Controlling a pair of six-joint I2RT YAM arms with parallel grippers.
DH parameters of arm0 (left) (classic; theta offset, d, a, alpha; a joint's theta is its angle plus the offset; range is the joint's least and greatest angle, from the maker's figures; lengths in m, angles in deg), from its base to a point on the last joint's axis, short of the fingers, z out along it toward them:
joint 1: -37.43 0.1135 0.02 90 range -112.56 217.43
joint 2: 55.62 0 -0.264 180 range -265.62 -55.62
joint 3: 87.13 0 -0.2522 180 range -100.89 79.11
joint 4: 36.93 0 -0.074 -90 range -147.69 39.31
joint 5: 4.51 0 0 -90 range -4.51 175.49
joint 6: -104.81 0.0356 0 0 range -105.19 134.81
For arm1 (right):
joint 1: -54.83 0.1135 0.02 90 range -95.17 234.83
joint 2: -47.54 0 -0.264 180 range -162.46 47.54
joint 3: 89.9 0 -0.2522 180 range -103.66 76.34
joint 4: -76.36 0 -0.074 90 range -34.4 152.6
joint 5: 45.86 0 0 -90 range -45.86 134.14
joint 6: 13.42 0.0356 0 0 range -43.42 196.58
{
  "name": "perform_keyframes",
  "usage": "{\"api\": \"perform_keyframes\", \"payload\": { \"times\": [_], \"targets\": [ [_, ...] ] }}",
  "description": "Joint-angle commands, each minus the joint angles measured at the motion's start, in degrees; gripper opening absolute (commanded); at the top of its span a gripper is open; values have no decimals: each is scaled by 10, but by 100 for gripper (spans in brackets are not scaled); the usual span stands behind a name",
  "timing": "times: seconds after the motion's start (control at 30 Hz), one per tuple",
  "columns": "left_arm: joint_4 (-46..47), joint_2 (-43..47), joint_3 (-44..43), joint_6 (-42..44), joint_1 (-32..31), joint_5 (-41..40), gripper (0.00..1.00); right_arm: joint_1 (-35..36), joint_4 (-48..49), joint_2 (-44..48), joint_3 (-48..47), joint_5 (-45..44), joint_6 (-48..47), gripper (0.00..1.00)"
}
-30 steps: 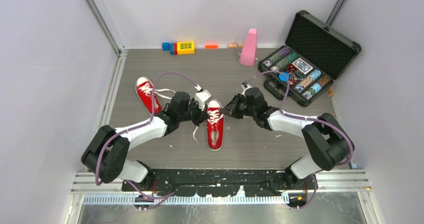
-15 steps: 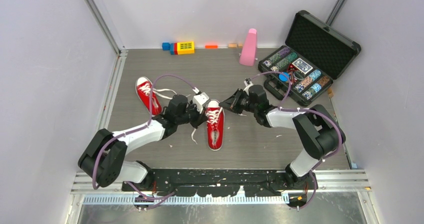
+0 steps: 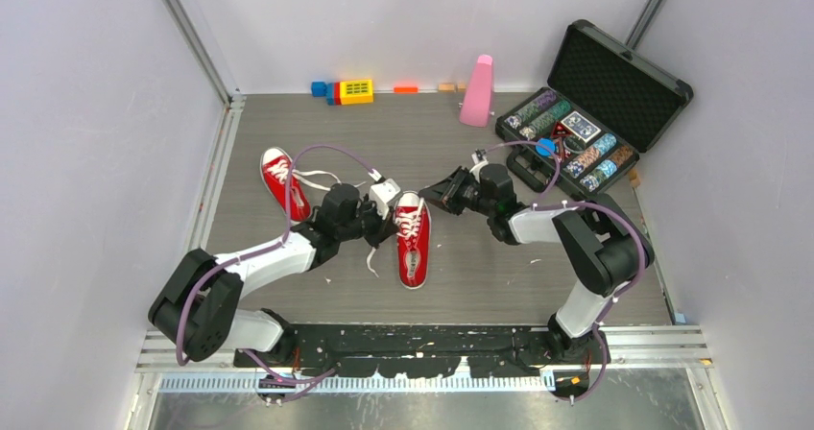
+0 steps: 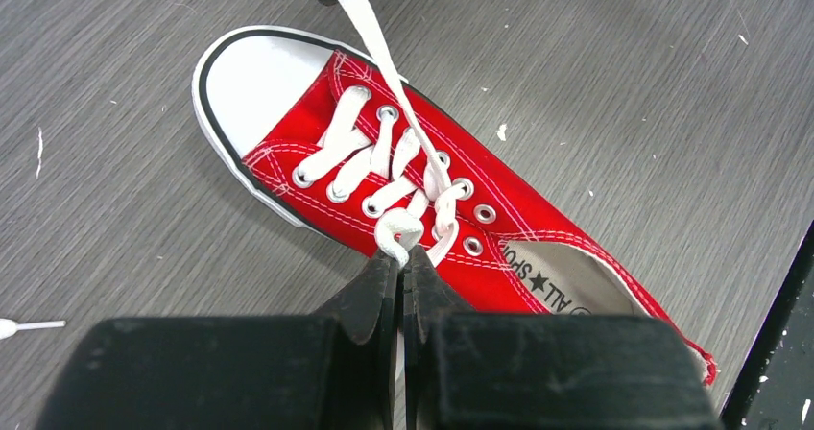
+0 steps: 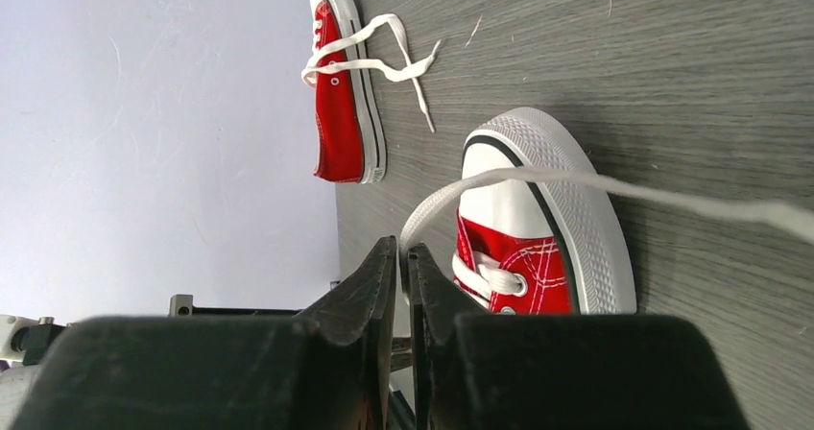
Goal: Tie the shoes
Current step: Wrap the shoelace around the shoelace.
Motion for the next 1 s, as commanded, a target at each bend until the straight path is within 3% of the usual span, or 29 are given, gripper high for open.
{"api": "perform_keyframes", "payload": {
  "times": [0.0,0.5,0.57,0.63,0.97],
  "targets": [
    [29,18,3,-3,1,1,0,-4,49,-5,-2,-7,15,16],
    [24,23,2,-4,0,-3,0,-14,50,13,8,-12,20,12],
    [21,23,2,-7,0,-8,0,-17,36,28,15,-15,13,6],
    [14,25,-1,-12,0,-18,0,-18,13,50,24,-26,1,0],
    [-6,50,4,-46,0,-27,0,-18,-183,191,76,-103,-60,0]
  ]
}}
